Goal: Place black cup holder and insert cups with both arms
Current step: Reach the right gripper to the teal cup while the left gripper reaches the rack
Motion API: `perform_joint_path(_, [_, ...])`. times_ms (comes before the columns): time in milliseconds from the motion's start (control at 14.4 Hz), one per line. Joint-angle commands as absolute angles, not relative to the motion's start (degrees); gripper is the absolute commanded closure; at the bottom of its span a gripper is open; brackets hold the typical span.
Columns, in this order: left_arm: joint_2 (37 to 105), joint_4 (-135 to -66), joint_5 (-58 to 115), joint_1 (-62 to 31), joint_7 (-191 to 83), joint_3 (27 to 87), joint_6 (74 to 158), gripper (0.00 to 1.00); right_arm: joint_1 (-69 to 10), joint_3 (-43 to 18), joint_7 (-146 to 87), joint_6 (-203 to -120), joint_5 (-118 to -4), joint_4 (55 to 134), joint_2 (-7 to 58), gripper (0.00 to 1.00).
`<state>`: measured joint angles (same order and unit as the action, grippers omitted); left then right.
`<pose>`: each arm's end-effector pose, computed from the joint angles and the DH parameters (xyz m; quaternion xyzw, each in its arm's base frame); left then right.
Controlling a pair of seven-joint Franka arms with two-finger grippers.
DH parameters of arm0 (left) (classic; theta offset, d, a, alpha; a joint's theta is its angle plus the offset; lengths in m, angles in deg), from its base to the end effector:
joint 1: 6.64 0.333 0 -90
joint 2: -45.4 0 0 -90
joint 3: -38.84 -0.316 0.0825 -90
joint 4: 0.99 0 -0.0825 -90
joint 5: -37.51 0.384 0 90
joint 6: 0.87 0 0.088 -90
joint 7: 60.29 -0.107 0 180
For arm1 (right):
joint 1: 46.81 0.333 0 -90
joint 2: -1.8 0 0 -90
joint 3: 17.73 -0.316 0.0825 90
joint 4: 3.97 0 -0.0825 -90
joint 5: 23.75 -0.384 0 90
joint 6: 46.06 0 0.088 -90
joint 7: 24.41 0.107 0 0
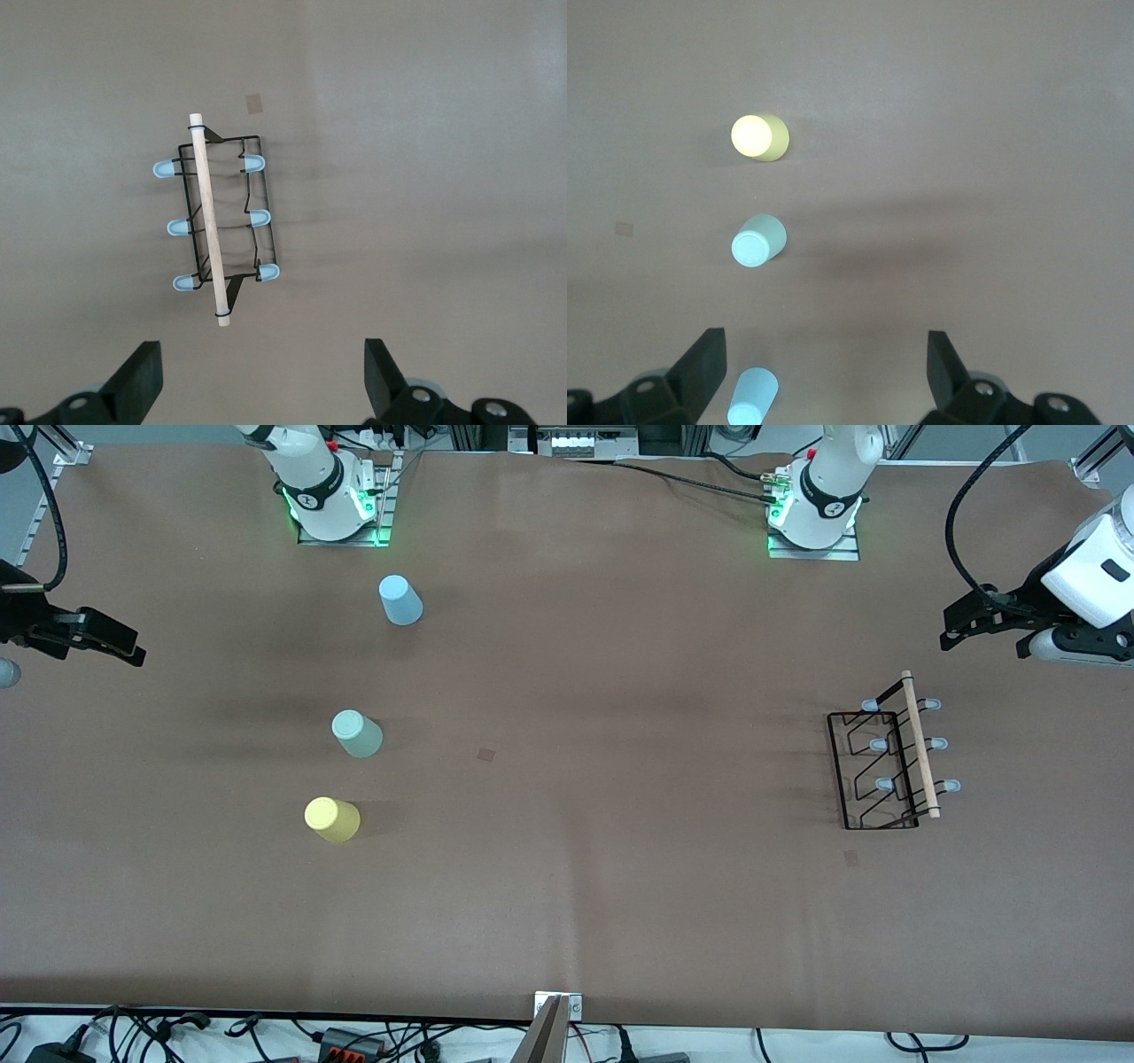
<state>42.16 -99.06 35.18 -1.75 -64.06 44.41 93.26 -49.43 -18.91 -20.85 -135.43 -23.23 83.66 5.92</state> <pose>0.5408 -0.0119 0.5949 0.9991 -0.0371 -0.0058 0.0177 0.5746 -0.0159 0.6024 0.9988 -0.0436 -0.0207 0.0042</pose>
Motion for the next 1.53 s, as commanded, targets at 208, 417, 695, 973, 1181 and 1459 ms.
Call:
perform_joint_path(208, [42.59, -98.29, 35.84, -1.63, -63.81, 44.46, 93.0, 0.0, -49.8, -18.96, -20.54, -134.13, -23.84, 82.86, 5.93, 0.0])
perform_joint_path(417, [42.68, -98.2, 35.84, -1.63, -63.89, 44.46, 93.0, 0.0, -49.71, -18.96, -20.89, -134.4, -23.84, 82.86, 6.1, 0.0])
perform_joint_path(695, [42.85, -98.2, 35.93, -1.63, -63.98, 44.46, 93.0, 0.0, -49.54, -19.04, -21.24, -133.52, -23.49, 83.48, 7.86, 0.0])
perform_joint_path(973, [42.94, -98.2, 35.84, -1.63, -63.89, 44.46, 92.12, 0.0, -49.01, -19.4, -22.13, -128.96, -23.31, 83.57, 10.59, 0.0])
perform_joint_path(1181, [43.9, -98.2, 35.84, -1.55, -64.16, 44.46, 90.2, 0.0, -48.4, -19.57, -21.69, -133.74, -23.49, 90.04, 9.19, 0.0])
perform_joint_path(1459, [46.19, -98.11, 35.93, -1.11, -63.98, 44.38, 88.09, 0.0, -43.66, -19.57, -20.55, -156.91, -23.31, 111.55, 1.03, 0.0])
